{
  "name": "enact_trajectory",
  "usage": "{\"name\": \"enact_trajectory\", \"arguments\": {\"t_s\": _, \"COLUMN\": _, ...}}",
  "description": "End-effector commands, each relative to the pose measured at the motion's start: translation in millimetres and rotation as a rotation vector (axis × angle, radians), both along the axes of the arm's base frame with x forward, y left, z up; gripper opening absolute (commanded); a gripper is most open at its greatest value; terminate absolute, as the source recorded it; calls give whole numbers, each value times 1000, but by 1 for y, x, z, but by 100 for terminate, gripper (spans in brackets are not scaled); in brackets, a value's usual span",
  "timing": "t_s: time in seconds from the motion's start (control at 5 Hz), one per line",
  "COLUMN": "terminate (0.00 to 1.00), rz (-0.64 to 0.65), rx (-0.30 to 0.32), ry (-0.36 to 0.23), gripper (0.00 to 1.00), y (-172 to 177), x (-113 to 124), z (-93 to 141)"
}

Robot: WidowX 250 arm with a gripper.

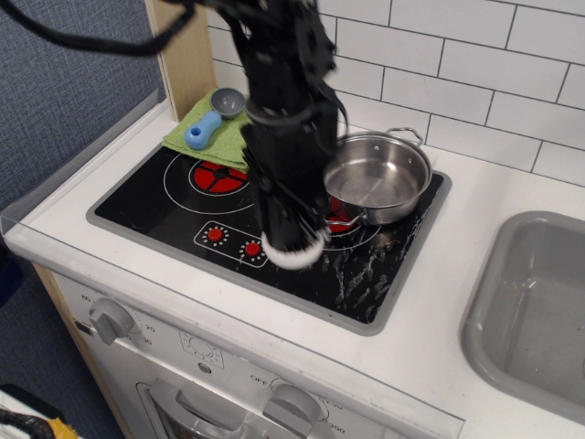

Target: Move the mushroom to the lower right of cooktop

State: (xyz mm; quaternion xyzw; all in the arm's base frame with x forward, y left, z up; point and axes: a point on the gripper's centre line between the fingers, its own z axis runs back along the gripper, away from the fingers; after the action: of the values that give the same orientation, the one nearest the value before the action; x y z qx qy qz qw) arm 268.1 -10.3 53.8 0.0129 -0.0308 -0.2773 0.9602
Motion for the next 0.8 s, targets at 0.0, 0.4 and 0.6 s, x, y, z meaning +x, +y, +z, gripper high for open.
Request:
{"name": "enact_trajectory", "arguments": {"t_s": 0.0, "terminate": 0, "rz": -27, "rx": 50, "ry": 3, "gripper": 0, "y": -10, "x": -2, "z": -14}}
{"name": "enact_trajectory", "arguments": {"t_s": 0.4, "terminate": 0, "rz": -25, "rx": 47, "ry": 10, "gripper": 100, "y": -14, "x": -1, "z": -18}}
{"name": "enact_trajectory", "arguments": {"t_s": 0.6, "terminate": 0, "rz": 15, "rx": 3, "ry": -31, "gripper": 100, "y": -11, "x": -3, "z": 2}}
